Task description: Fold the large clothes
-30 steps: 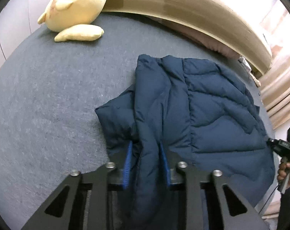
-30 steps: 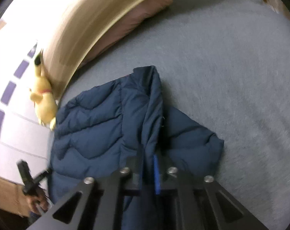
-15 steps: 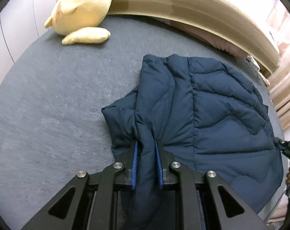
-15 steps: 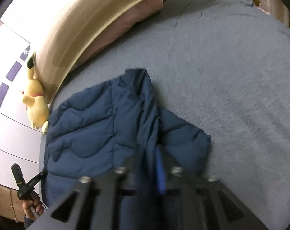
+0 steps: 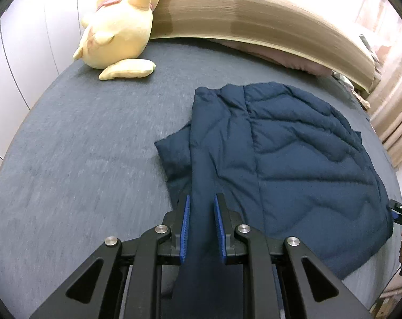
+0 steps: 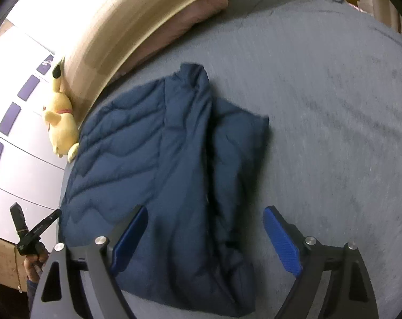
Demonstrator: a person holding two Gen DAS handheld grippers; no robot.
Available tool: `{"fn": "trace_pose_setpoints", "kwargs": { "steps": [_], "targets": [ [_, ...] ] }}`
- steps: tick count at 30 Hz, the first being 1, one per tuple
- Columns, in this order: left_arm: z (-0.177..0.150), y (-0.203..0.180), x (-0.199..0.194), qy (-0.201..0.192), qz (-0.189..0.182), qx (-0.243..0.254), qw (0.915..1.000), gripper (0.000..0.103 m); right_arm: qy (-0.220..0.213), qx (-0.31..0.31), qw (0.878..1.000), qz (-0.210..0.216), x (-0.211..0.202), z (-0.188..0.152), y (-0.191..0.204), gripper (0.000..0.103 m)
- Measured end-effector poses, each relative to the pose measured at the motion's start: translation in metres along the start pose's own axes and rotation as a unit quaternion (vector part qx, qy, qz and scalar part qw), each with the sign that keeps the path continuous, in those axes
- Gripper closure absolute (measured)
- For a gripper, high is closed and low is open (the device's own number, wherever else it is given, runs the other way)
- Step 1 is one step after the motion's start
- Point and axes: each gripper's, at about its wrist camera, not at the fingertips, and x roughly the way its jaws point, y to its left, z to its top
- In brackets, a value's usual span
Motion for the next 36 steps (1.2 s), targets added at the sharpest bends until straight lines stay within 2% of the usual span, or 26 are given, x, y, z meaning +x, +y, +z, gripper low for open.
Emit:
{"fn": "trace_pose_setpoints", "kwargs": {
  "steps": [1, 2, 3, 4, 5, 8, 10, 11, 12, 14, 16, 17, 19, 22, 25, 29, 32, 34, 36],
  "targets": [
    [-0.003, 0.000, -0.001, 0.000, -0.001, 0.000, 1.0000, 0.085, 0.003, 0.002, 1.000, 0.004, 0.001, -0.002, -0.001, 0.028],
    [-0.007, 0.000, -0.002, 0.001, 0.000, 0.003, 1.0000, 0.085, 0.008, 0.004, 1.000, 0.013, 0.004, -0.004, -0.002, 0.054],
    [-0.010, 0.000, 0.001, 0.005, 0.007, 0.008, 0.9999, 0.085, 0.014, 0.003, 1.000, 0.023, 0.008, -0.004, -0.001, 0.064],
    [-0.013, 0.002, 0.006, 0.013, 0.014, 0.008, 0.9998, 0.093, 0.012, -0.008, 1.000, 0.013, 0.009, -0.005, 0.002, 0.066],
    [-0.016, 0.005, 0.013, 0.022, 0.016, 0.007, 0.9996, 0.095, 0.011, -0.018, 1.000, 0.004, 0.011, -0.007, 0.005, 0.070],
    [-0.022, 0.020, 0.031, 0.043, -0.006, -0.030, 0.9986, 0.094, 0.011, 0.006, 1.000, 0.012, 0.014, -0.006, -0.003, 0.071],
    [-0.022, 0.024, 0.026, 0.035, -0.013, -0.044, 0.9983, 0.095, 0.005, 0.028, 0.999, 0.035, 0.012, -0.007, -0.011, 0.069],
    [-0.021, 0.025, 0.023, 0.031, -0.017, -0.049, 0.9982, 0.095, 0.003, 0.037, 0.998, 0.045, 0.010, -0.008, -0.014, 0.066],
    [-0.020, 0.029, 0.017, 0.023, -0.028, -0.057, 0.9977, 0.094, 0.002, 0.049, 0.997, 0.055, 0.007, -0.009, -0.018, 0.048],
    [-0.019, 0.035, 0.006, 0.018, -0.056, -0.069, 0.9959, 0.081, -0.021, 0.075, 0.994, 0.082, -0.008, -0.010, -0.028, 0.021],
    [-0.020, 0.042, -0.005, 0.004, -0.074, -0.077, 0.9943, 0.033, -0.047, 0.087, 0.992, 0.083, -0.024, -0.010, -0.036, 0.018],
    [-0.021, 0.046, -0.012, -0.013, -0.080, -0.083, 0.9933, 0.027, -0.054, 0.089, 0.991, 0.081, -0.030, -0.010, -0.040, 0.018],
    [-0.022, 0.054, -0.018, -0.027, -0.100, -0.088, 0.9906, 0.024, -0.056, 0.093, 0.991, 0.078, -0.037, -0.009, -0.047, 0.017],
    [-0.021, 0.065, -0.008, -0.011, -0.137, -0.112, 0.9842, 0.024, -0.052, 0.104, 0.990, 0.083, -0.036, -0.008, -0.057, 0.018],
    [-0.020, 0.070, 0.013, 0.012, -0.174, -0.138, 0.9749, 0.024, -0.040, 0.114, 0.986, 0.111, -0.020, -0.004, -0.057, 0.017],
    [-0.019, 0.068, 0.041, 0.038, -0.211, -0.142, 0.9662, 0.024, -0.012, 0.114, 0.985, 0.126, 0.014, 0.008, -0.054, 0.017],
    [-0.016, 0.068, 0.050, 0.046, -0.249, -0.159, 0.9544, 0.024, -0.005, 0.123, 0.982, 0.146, 0.029, 0.013, -0.052, 0.017],
    [-0.012, 0.066, 0.048, 0.026, -0.261, -0.148, 0.9535, 0.024, 0.002, 0.115, 0.979, 0.170, 0.033, 0.016, -0.046, 0.017],
    [-0.010, 0.065, 0.056, 0.029, -0.251, -0.141, 0.9572, 0.023, 0.009, 0.095, 0.983, 0.154, 0.039, 0.018, -0.040, 0.017]
  ]
}}
